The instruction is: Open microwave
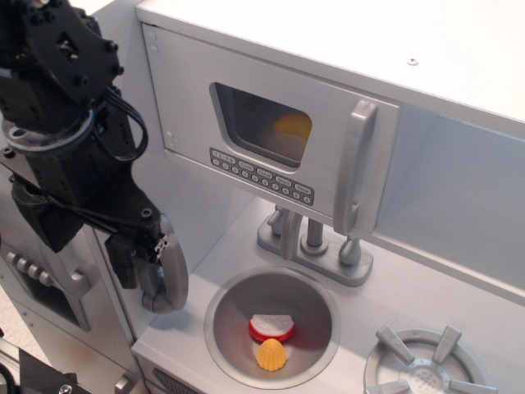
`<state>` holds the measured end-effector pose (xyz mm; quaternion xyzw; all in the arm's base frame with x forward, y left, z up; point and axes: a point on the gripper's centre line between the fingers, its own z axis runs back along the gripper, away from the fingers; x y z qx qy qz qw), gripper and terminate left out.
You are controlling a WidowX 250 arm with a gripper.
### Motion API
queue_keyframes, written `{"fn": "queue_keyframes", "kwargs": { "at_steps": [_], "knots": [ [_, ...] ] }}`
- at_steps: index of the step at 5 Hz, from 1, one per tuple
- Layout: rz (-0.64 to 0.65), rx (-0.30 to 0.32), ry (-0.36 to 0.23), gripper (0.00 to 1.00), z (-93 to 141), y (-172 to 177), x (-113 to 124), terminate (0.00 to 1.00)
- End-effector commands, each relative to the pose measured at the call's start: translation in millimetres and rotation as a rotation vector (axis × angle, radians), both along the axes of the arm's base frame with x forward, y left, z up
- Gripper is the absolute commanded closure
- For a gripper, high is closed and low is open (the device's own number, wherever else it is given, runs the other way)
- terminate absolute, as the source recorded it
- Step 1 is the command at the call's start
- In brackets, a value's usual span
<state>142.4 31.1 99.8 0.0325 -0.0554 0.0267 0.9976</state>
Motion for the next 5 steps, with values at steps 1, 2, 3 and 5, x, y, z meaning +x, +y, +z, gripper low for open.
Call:
{"fn": "queue_keyframes", "kwargs": {
  "at_steps": [1, 2, 3, 5],
  "knots": [
    [0.0, 0.0, 0.0, 0.0, 0, 0, 0, 0.0],
    [0.043, -0.059, -0.017, 0.0, 9, -32, 34, 0.0],
    [0.03, -0.115, -0.036, 0.0, 20, -57, 60, 0.0],
    [0.018, -0.172, -0.082, 0.0, 33, -102, 102, 0.0]
  ]
}}
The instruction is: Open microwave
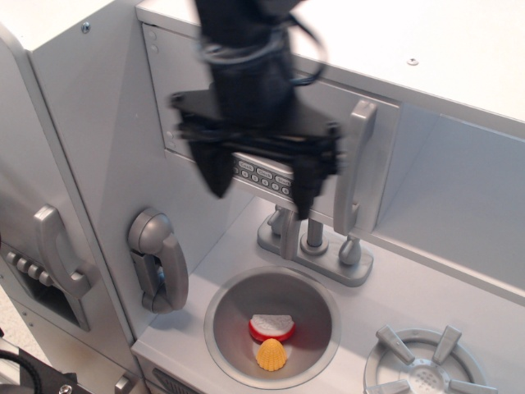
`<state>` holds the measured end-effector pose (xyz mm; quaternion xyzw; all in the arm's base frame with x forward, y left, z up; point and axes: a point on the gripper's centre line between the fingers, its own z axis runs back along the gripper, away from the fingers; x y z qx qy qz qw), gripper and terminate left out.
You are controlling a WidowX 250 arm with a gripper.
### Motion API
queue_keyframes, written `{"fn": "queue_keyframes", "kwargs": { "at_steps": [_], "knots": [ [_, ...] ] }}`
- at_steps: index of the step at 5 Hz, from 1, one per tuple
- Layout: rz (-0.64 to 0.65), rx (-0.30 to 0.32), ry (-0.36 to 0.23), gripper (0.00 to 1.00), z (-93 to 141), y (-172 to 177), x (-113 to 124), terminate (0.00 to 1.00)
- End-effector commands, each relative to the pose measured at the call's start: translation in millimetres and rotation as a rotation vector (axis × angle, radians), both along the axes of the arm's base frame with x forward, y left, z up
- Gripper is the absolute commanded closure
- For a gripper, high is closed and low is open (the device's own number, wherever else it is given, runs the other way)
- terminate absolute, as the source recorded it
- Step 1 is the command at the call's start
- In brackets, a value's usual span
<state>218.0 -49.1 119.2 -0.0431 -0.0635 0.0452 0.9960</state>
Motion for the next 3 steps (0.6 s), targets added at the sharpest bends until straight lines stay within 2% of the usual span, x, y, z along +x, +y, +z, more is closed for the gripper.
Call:
{"fn": "queue_keyframes", "kwargs": {
  "at_steps": [1, 3],
  "knots": [
    [-0.015, 0.017, -0.144, 0.0, 7, -33, 43, 0.0],
    [0.028, 0.047, -0.168, 0.0, -5, -35, 69, 0.0]
  ]
}}
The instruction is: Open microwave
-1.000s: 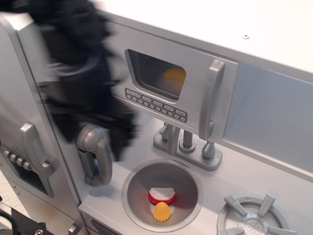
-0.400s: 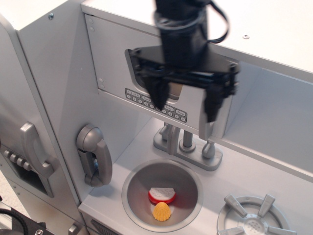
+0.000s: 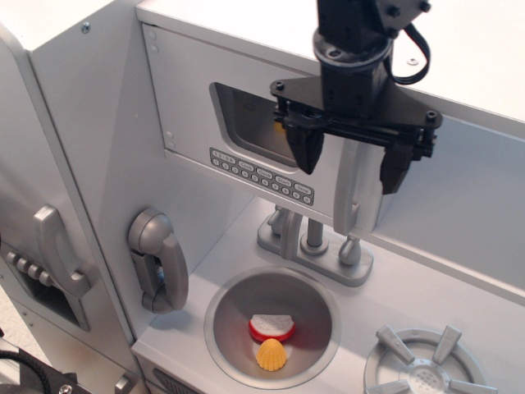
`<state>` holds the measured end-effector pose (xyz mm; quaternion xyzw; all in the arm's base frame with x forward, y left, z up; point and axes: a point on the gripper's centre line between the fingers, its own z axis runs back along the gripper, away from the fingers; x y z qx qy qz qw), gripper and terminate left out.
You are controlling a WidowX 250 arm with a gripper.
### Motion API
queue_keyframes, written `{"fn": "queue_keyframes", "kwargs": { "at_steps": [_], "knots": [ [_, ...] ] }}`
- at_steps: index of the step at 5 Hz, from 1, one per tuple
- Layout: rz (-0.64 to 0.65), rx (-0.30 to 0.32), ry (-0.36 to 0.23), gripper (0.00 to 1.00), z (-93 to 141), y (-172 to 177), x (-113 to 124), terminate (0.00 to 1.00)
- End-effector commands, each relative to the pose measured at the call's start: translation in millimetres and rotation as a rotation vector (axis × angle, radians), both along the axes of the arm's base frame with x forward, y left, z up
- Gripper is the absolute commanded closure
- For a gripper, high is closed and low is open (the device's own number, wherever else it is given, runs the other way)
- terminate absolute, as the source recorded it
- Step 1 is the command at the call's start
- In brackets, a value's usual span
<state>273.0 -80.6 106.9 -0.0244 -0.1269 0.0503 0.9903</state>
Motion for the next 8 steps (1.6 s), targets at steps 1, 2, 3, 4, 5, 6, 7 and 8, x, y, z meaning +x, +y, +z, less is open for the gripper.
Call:
{"fn": "queue_keyframes", "kwargs": {
  "at_steps": [1, 2, 3, 4, 5, 6, 7, 8],
  "knots": [
    [0.003, 0.02, -0.05, 0.0, 3, -4, 18, 0.0],
    [0.006, -0.017, -0.06, 1.0, 6, -2, 20, 0.0],
    [0.025, -0.056, -0.056, 1.0, 8, -1, 19, 0.0],
    [0.014, -0.058, -0.066, 1.0, 9, 2, 14, 0.0],
    [-0.011, -0.052, -0.065, 1.0, 11, 5, -2, 0.0],
    [-0.037, -0.045, -0.039, 1.0, 14, 13, -28, 0.0],
    [-0.067, -0.021, -0.01, 0.0, 17, 18, -53, 0.0],
    [-0.095, -0.038, 0.144, 0.0, 19, 10, -71, 0.0]
  ]
}}
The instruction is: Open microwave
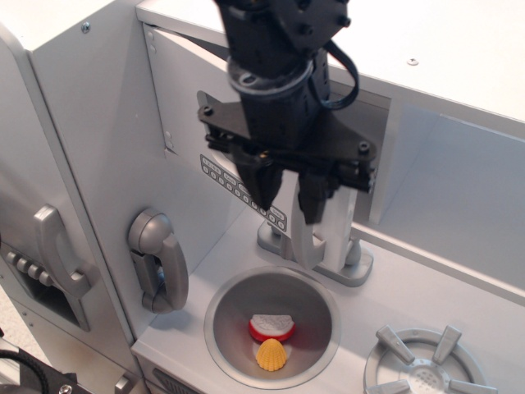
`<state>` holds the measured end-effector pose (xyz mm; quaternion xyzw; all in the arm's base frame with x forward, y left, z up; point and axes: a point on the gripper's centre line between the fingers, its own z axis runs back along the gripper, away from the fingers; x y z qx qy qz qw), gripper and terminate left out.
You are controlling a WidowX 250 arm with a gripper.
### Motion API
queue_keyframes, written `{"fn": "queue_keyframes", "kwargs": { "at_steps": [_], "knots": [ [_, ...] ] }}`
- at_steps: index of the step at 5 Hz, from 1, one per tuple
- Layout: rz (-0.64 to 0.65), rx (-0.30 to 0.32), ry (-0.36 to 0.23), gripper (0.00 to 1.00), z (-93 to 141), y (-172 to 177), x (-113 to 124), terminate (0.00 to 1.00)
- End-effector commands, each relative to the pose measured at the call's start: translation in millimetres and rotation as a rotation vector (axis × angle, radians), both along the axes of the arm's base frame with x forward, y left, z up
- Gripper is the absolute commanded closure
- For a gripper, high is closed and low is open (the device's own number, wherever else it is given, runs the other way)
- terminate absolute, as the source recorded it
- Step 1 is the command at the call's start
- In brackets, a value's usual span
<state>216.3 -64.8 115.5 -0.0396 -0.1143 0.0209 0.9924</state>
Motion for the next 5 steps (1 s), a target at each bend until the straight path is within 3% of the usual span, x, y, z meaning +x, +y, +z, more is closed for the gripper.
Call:
{"fn": "queue_keyframes", "kwargs": {
  "at_steps": [1, 3, 5],
  "knots": [
    [-0.066, -0.008, 0.143, 0.0, 11, -37, -14, 0.0],
    [-0.067, -0.043, 0.121, 0.0, 12, -95, 26, 0.0],
    [-0.007, -0.044, 0.067, 0.0, 22, -79, 81, 0.0]
  ]
}}
